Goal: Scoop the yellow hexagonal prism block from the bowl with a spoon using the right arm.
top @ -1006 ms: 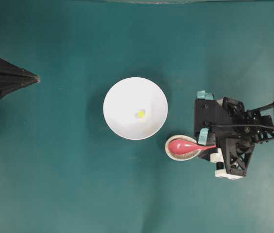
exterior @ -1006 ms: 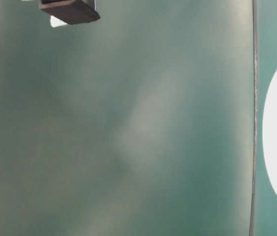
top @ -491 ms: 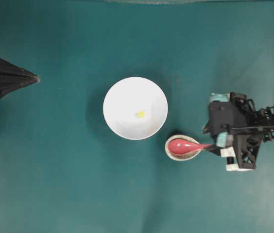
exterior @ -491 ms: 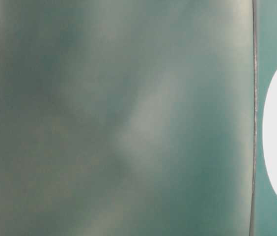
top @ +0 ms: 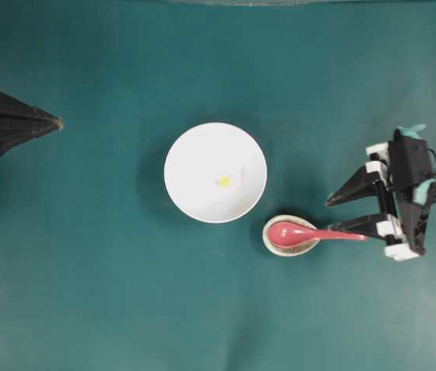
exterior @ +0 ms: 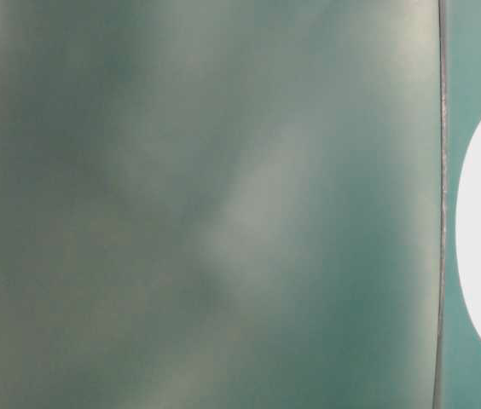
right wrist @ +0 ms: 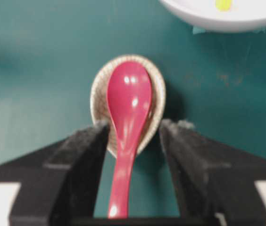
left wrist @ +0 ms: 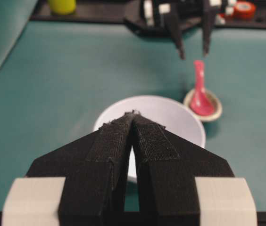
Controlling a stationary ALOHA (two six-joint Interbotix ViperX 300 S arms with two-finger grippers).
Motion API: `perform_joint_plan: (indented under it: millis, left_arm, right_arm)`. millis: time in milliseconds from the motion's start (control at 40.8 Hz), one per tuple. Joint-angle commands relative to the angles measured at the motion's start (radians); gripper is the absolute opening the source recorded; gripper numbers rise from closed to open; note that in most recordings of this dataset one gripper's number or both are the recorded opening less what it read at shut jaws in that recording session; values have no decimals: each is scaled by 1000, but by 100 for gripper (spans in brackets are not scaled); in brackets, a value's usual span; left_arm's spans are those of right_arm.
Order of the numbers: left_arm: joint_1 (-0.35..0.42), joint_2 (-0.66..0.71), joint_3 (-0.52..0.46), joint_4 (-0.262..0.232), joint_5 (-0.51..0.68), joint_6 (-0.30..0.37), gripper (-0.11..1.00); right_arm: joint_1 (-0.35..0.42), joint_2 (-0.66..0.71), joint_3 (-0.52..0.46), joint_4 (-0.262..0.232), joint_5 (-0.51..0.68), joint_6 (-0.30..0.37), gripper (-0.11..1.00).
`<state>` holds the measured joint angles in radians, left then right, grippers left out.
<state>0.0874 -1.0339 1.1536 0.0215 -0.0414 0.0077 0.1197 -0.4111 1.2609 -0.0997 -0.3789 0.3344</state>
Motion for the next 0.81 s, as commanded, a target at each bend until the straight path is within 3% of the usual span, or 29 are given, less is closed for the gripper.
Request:
perform_joint_plan:
  millis: [0,196,638,785]
  left_arm:
    - [3,8,-28,2,-8,-2,3]
    - [2,15,-26,2,-8,-2,3]
    - [2,17,-26,3,-9,-8,3]
    - [2,17,-26,2,-11,-17,3]
  right_arm:
    - [-11,20,35,21,-133,-2,54]
    - [-12,123,84,66,-339,-9,53]
    - [-3,431,95,77,-749,-34,54]
    - [15,497,94,112,-851,-52,54]
